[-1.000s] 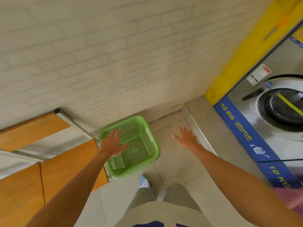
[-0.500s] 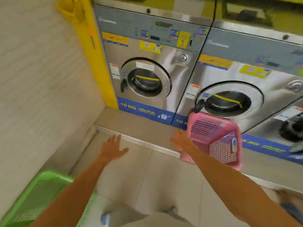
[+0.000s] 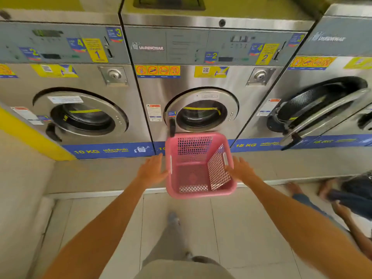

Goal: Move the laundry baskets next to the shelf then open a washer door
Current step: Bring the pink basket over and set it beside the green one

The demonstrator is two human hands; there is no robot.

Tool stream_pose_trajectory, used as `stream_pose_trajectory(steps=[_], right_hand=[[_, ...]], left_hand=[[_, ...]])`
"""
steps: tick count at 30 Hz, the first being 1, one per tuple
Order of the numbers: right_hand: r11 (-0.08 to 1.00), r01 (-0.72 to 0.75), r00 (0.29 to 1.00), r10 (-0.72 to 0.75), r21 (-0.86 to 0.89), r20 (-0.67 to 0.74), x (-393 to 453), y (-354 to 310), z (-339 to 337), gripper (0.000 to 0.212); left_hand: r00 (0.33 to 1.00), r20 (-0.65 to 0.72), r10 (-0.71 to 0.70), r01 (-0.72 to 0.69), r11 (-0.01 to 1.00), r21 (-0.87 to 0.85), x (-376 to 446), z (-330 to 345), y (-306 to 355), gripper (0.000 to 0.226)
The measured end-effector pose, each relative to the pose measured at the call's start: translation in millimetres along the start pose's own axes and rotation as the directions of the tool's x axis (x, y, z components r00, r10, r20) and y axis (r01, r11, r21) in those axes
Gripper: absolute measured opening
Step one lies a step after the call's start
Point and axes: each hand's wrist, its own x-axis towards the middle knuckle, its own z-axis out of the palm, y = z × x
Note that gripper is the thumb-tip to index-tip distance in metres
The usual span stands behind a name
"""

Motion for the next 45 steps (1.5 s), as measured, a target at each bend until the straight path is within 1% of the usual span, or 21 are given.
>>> stream_pose_trajectory(steps=[4, 6, 8, 12, 14, 18, 21, 22, 23, 25, 27, 29, 32, 35, 36, 39, 41, 45], right_hand=[[0.993, -0.024, 1.000, 0.023, 0.115, 0.010, 53, 4, 1, 0.063], [0.987, -0.047, 0.999, 0.044, 0.152, 0.026, 78, 6, 7, 0.060], [0.987, -0.071, 0.997, 0.067, 0.145, 0.030, 100, 7, 12, 0.061], [0.980, -0.139, 0.990, 0.134, 0.146, 0.044, 159, 23, 37, 0.062], [0.976, -0.152, 0.988, 0.149, 0.153, 0.027, 187, 32, 54, 0.062], [0.960, -0.206, 0.979, 0.203, 0.190, 0.034, 235, 51, 90, 0.059], [0.964, -0.189, 0.982, 0.182, 0.188, 0.054, 257, 65, 115, 0.052], [0.969, -0.177, 0.984, 0.169, 0.175, 0.058, 261, 68, 121, 0.048], [0.972, -0.160, 0.986, 0.151, 0.171, 0.066, 264, 72, 125, 0.044], [0.978, -0.126, 0.990, 0.114, 0.166, 0.079, 267, 76, 129, 0.037], [0.986, -0.090, 0.994, 0.079, 0.139, 0.081, 266, 77, 127, 0.035], [0.991, -0.076, 0.993, 0.066, 0.107, 0.100, 262, 78, 122, 0.035], [0.998, -0.025, 0.991, 0.018, 0.050, 0.136, 246, 70, 110, 0.036], [0.999, 0.051, 0.979, -0.049, -0.002, 0.196, 228, 49, 99, 0.038], [0.996, 0.085, 0.970, -0.078, -0.023, 0.229, 220, 39, 96, 0.039], [0.980, 0.194, 0.944, -0.171, -0.054, 0.283, 201, -3, 91, 0.040], [0.954, 0.292, 0.913, -0.256, -0.070, 0.318, 187, -40, 91, 0.038], [0.869, 0.487, 0.819, -0.419, -0.087, 0.393, 160, -133, 103, 0.039]], left_hand=[[0.999, 0.048, -0.024, 0.024, 1.000, -0.001, 53, 3, 0, 0.077], [0.996, 0.077, -0.054, 0.055, 0.998, -0.014, 83, 12, -5, 0.076], [0.991, 0.098, -0.095, 0.100, 0.994, -0.050, 108, 30, -9, 0.077], [0.977, 0.129, -0.171, 0.189, 0.971, -0.145, 150, 76, -19, 0.076], [0.971, 0.123, -0.205, 0.225, 0.958, -0.179, 173, 102, -28, 0.074], [0.944, 0.157, -0.289, 0.321, 0.914, -0.249, 211, 152, -46, 0.083], [0.934, 0.151, -0.325, 0.358, 0.869, -0.343, 238, 206, -75, 0.088], [0.936, 0.137, -0.324, 0.352, 0.855, -0.382, 244, 224, -83, 0.086], [0.934, 0.124, -0.334, 0.355, 0.841, -0.408, 244, 225, -77, 0.081], [0.920, 0.101, -0.378, 0.382, 0.813, -0.439, 237, 204, -50, 0.070], [0.911, 0.070, -0.405, 0.393, 0.809, -0.437, 233, 197, -41, 0.065], [0.902, 0.083, -0.424, 0.414, 0.795, -0.443, 220, 197, -40, 0.064], [0.869, 0.106, -0.484, 0.477, 0.758, -0.445, 186, 190, -37, 0.063], [0.823, 0.136, -0.552, 0.543, 0.692, -0.476, 133, 173, -37, 0.058], [0.805, 0.140, -0.576, 0.561, 0.662, -0.496, 112, 170, -41, 0.059], [0.748, 0.153, -0.646, 0.610, 0.577, -0.543, 50, 163, -65, 0.071], [0.705, 0.143, -0.695, 0.629, 0.517, -0.581, 3, 154, -78, 0.068], [0.577, 0.092, -0.812, 0.643, 0.381, -0.665, -89, 129, -94, 0.056]])
